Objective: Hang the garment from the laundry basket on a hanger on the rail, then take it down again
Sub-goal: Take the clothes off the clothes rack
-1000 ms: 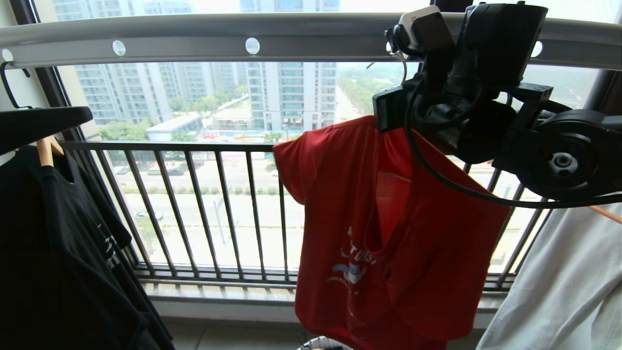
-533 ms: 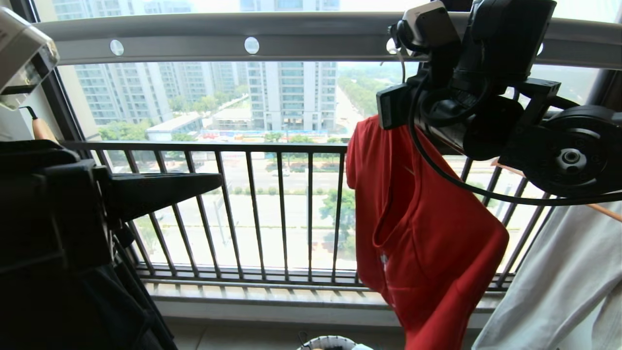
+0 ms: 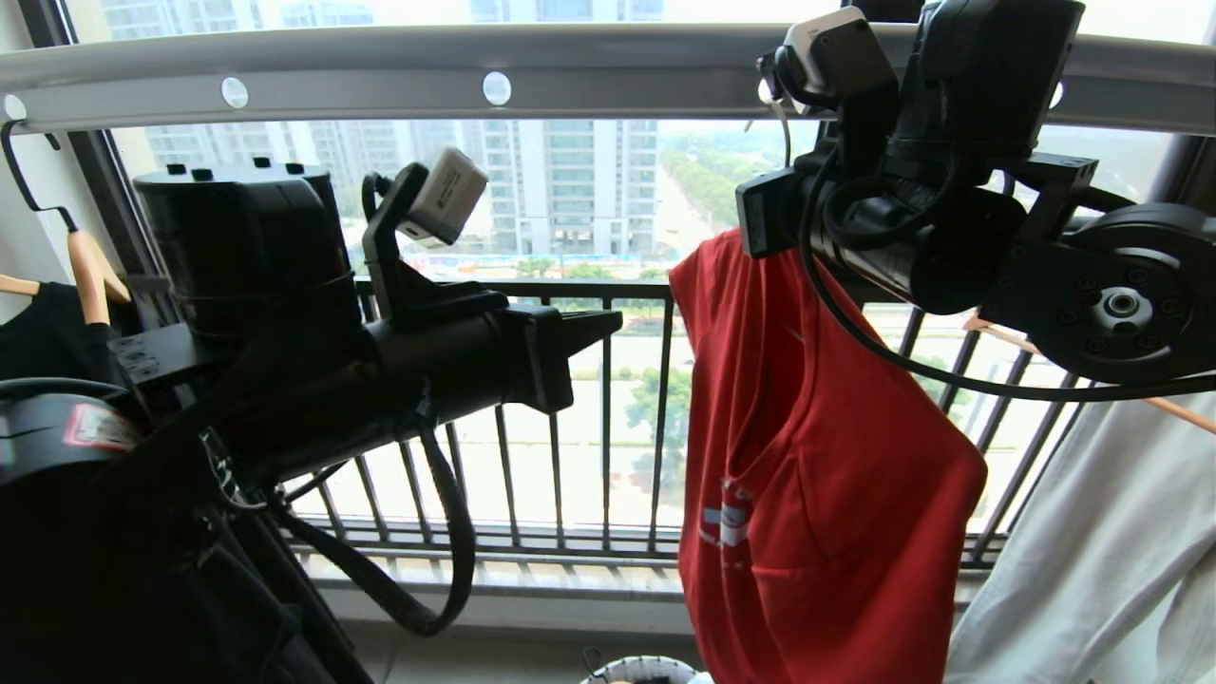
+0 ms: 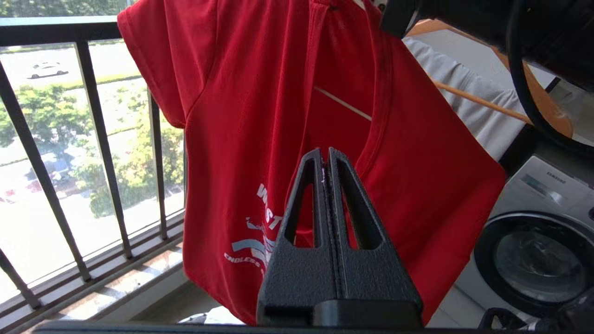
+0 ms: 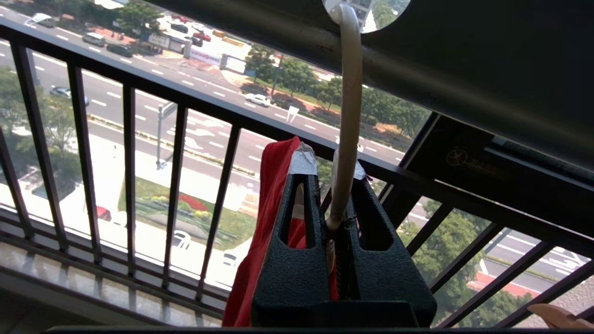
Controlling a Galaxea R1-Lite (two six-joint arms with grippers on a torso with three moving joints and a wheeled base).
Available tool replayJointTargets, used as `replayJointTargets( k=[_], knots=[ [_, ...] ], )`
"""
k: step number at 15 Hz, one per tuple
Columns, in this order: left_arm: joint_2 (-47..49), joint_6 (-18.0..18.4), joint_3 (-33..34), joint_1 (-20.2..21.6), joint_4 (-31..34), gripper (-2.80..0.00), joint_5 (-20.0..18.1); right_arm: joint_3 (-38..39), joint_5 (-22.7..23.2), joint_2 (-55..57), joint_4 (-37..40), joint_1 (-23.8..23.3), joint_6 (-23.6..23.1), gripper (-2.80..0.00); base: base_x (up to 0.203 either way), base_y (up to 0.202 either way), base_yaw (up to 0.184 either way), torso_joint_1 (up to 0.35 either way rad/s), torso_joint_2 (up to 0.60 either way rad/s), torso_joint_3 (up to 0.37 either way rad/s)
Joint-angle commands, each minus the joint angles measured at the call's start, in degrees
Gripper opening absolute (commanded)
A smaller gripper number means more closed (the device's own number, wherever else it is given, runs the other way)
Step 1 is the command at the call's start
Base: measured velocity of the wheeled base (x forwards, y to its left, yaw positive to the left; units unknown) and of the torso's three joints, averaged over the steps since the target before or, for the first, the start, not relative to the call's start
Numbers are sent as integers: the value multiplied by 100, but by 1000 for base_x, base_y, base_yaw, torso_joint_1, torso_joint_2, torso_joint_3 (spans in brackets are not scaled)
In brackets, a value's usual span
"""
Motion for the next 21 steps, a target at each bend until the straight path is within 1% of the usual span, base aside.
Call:
replayJointTargets(
  k=[1,4,6,7,8,9,13,16,17,18,19,21],
  knots=[
    [1017,-19,-506,-80,-267,0,12,-11,11,20,-23,4,-22,-280,0,0,0,0,0,0],
    [1406,-20,-992,-136,-321,0,1,-28,73,46,-23,13,-48,-280,0,0,0,0,0,0],
    [1655,-23,-1176,-131,-321,0,-22,-37,89,46,-14,13,-48,-280,0,0,0,0,0,0],
    [1784,-29,-1260,-130,-301,0,-107,-37,89,46,-14,13,-57,-280,0,0,0,0,0,0],
    [1917,-31,-1353,-127,-293,0,-276,-61,89,55,-14,6,-57,-280,0,0,0,0,0,0],
    [2033,-32,-1477,-122,-286,0,-341,-77,89,69,-14,13,-57,-280,0,0,0,0,0,0],
    [2299,-32,-2097,-137,-280,0,-350,-81,98,86,-21,13,-48,-280,0,0,0,0,0,0],
    [2679,2,-2659,-147,-256,0,-321,-86,142,99,-14,22,-57,-280,0,0,0,0,0,0],
    [2758,108,-2752,-147,-200,0,-313,-99,142,99,-14,22,-57,-280,0,0,0,0,0,0],
    [2833,283,-2828,-147,-153,0,-298,-108,142,99,-14,22,-57,-280,0,0,0,0,0,0],
    [2912,385,-2916,-148,-144,0,-174,-108,142,97,-14,22,-57,-280,0,0,0,0,0,0],
    [3107,454,-3180,-216,-123,0,223,-107,151,99,-14,22,-57,-280,0,0,0,0,0,0]
  ],
)
